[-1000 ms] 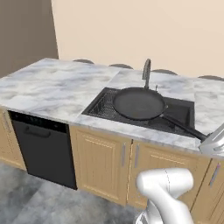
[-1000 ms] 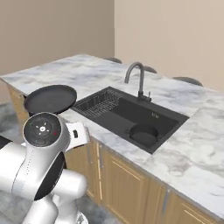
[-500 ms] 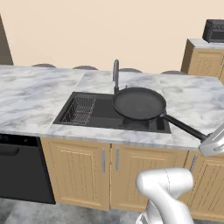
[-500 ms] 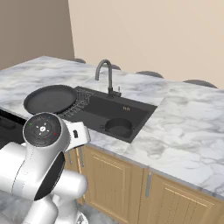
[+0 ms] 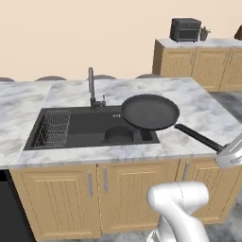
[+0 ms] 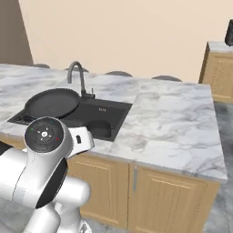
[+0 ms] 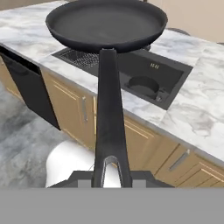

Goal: Move the pot and pan from the stove into the sink.

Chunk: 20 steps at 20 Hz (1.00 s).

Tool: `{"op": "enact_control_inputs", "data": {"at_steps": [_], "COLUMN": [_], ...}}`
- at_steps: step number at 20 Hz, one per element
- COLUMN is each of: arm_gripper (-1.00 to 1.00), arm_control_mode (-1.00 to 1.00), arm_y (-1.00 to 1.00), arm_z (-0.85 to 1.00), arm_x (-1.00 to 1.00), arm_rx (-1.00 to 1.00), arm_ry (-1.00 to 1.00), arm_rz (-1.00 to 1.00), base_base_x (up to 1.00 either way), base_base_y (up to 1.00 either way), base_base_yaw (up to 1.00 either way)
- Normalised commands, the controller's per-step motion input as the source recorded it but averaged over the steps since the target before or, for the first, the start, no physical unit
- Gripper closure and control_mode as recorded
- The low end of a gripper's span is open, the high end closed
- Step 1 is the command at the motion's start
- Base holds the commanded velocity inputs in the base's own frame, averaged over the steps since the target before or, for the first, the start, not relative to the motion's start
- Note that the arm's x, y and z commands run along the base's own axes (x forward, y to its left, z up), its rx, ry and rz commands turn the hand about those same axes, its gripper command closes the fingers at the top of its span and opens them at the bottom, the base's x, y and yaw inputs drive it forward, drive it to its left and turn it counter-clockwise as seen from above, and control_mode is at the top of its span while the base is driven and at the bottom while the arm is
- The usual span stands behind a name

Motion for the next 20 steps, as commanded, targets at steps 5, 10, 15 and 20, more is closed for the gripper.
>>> {"op": "enact_control_inputs", "data": {"at_steps": [5,10,15,20], "arm_gripper": [1.00,1.00,1.00,1.00], "arm_control_mode": [1.00,1.00,1.00,1.00], "arm_y": [0.00,0.00,0.00,0.00], "arm_z": [0.00,0.00,0.00,0.00], "arm_x": [0.00,0.00,0.00,0.00], "arm_rx": [0.00,0.00,0.00,0.00], "arm_ry": [0.00,0.00,0.00,0.00], "arm_rz": [0.00,0.00,0.00,0.00], "base_base_x": [0.11,0.10,0.05,-0.02], "base_base_y": [-0.02,-0.05,-0.09,-0.03], "base_base_yaw": [-0.42,-0.41,-0.39,-0.16]}}
